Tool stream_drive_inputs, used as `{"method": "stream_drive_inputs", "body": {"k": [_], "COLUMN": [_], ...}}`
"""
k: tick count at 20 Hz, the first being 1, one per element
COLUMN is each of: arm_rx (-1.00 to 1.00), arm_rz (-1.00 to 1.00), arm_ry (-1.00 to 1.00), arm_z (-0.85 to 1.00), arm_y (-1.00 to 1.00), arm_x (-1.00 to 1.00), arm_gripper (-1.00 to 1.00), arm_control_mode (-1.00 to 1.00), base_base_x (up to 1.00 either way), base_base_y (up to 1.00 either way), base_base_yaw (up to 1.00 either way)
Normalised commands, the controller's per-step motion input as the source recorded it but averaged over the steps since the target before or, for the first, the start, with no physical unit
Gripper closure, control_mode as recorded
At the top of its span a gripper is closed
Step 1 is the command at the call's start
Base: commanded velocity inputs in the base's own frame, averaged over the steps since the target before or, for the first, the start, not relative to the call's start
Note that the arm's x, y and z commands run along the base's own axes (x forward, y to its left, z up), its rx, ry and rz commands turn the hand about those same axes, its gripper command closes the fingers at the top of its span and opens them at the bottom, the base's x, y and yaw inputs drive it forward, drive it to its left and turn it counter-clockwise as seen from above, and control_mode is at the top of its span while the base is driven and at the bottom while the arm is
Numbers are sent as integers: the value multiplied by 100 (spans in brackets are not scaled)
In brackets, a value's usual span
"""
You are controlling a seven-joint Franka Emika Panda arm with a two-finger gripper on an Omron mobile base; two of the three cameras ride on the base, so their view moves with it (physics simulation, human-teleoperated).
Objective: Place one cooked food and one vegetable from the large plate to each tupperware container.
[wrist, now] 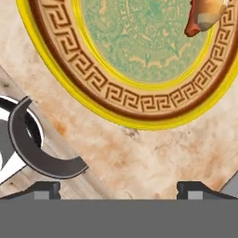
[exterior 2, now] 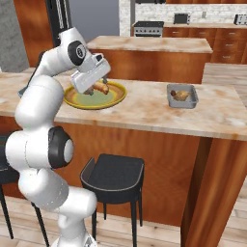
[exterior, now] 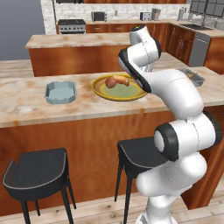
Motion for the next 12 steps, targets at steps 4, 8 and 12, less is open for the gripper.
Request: {"method": "stream_drive_inputs", "body": {"k": [4,8,12], "arm_rx": [0,4,8], "arm_rz": [11,15,15], "arm_ry": [24,11,4], "arm_z": [-1,-36,-56], "arm_y": [53,8,0], "arm_x": [55,51,66], "arm_gripper": [-100,-100,-100], "arm_control_mode": [-100,-100,-100], "base_base_x": [0,0,0], "base_base_y": [0,0,0], "base_base_yaw": [0,0,0]}}
